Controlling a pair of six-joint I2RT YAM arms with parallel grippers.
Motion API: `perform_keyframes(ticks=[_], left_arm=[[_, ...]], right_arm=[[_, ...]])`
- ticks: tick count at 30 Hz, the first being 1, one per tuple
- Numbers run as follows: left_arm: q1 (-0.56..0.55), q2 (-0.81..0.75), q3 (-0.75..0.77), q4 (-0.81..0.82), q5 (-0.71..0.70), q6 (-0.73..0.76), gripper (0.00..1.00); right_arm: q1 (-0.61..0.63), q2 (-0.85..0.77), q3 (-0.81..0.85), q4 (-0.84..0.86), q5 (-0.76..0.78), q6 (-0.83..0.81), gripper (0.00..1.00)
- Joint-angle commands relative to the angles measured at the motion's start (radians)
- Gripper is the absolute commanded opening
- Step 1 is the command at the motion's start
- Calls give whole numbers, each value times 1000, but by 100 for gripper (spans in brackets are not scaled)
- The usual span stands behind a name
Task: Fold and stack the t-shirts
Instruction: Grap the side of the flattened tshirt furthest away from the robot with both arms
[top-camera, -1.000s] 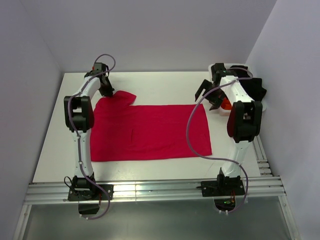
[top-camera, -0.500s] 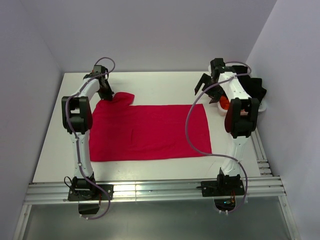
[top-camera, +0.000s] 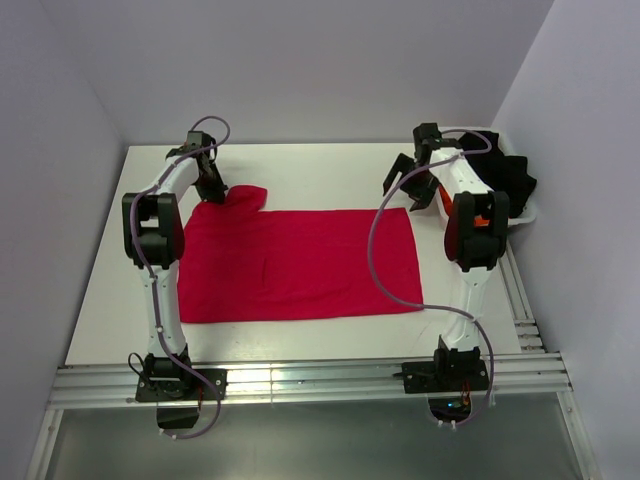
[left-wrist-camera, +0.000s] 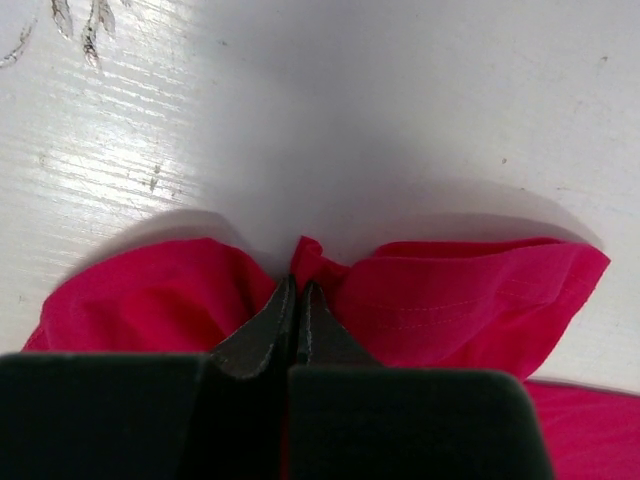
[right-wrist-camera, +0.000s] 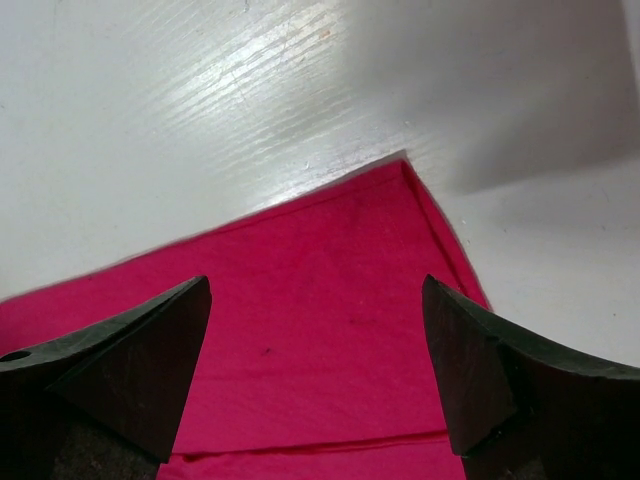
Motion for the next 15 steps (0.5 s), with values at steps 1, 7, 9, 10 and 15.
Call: perform_keyframes(ticks=[1,7,9,10,15], left_arm=[[-3,-73,41,-28,22,-1,0],[-1,-77,54,-23,28,-5,0],[-1,-77,57,-26,22,-2,0],[-1,-77,58,-28,21,-1,0],[-1,-80,58,-32,18,4,0]], right_arm=[[-21,64,6,-2,41,-4,93],[-15,111,56,-44,111,6,91],[-20,126,53,-47,114,10,91],[-21,132,49,-50,117,10,91],[-23,146,26,-44,123,19,91]])
